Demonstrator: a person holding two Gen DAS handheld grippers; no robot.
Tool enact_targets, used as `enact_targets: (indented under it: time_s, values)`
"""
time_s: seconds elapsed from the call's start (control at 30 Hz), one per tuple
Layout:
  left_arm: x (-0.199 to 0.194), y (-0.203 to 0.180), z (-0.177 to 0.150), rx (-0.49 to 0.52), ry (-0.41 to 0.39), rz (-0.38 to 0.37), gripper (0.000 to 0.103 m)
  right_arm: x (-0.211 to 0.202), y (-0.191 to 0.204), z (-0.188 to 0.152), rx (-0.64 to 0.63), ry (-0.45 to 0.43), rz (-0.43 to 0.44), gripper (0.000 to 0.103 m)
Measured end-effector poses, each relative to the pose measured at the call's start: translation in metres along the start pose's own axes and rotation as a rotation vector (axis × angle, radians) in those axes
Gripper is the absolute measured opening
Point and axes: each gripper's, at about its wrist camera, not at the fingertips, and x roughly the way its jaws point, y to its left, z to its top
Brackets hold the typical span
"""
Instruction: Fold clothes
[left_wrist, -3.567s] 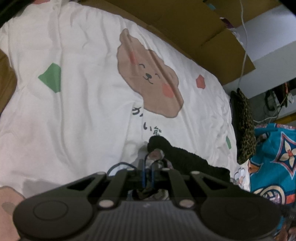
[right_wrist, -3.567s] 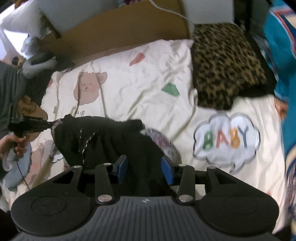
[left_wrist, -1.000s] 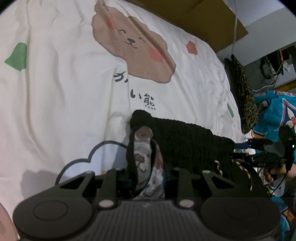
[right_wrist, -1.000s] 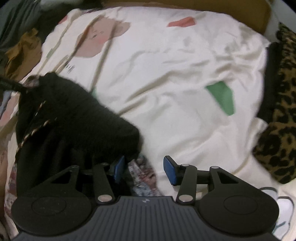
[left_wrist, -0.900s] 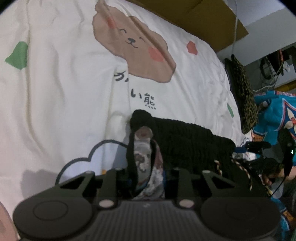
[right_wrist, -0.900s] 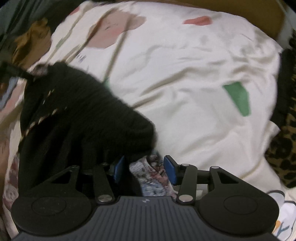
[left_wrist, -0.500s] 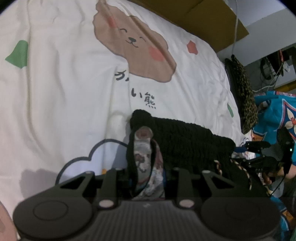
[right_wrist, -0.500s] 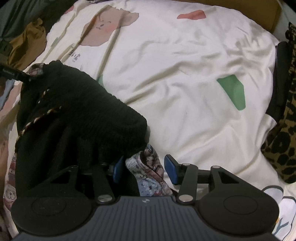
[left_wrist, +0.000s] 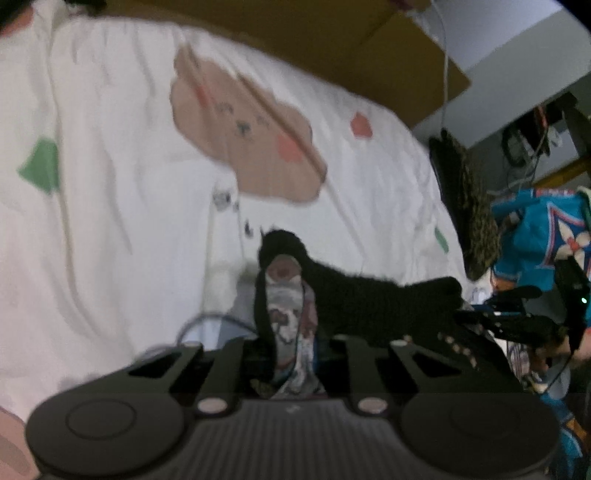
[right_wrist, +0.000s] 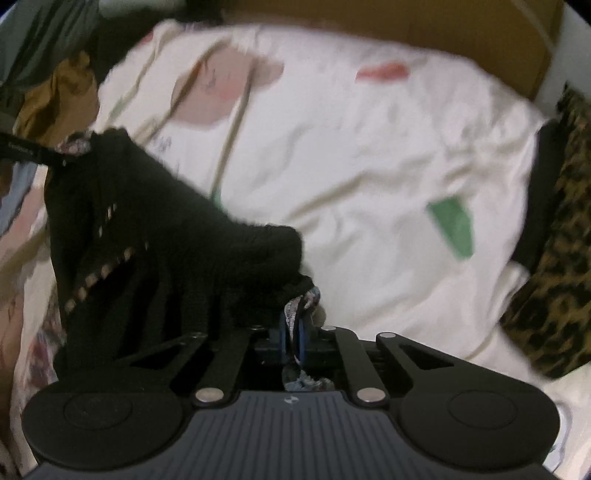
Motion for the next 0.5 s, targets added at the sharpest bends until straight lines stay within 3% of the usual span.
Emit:
enact_targets:
  time_s: [0.27,0.5]
  values:
    - [-0.016,-0.006,0.038,0.052,-0.084,0.057,0.012,-0.014,0.007,0.050,-0.056,-0.119,-0.124,0.004]
    - [-0.027,0.005,0.094,0.066,-0.175,0.114,0.012,-0.007,0.005,0.106,-0.059,-0.191,-0.214,0.003]
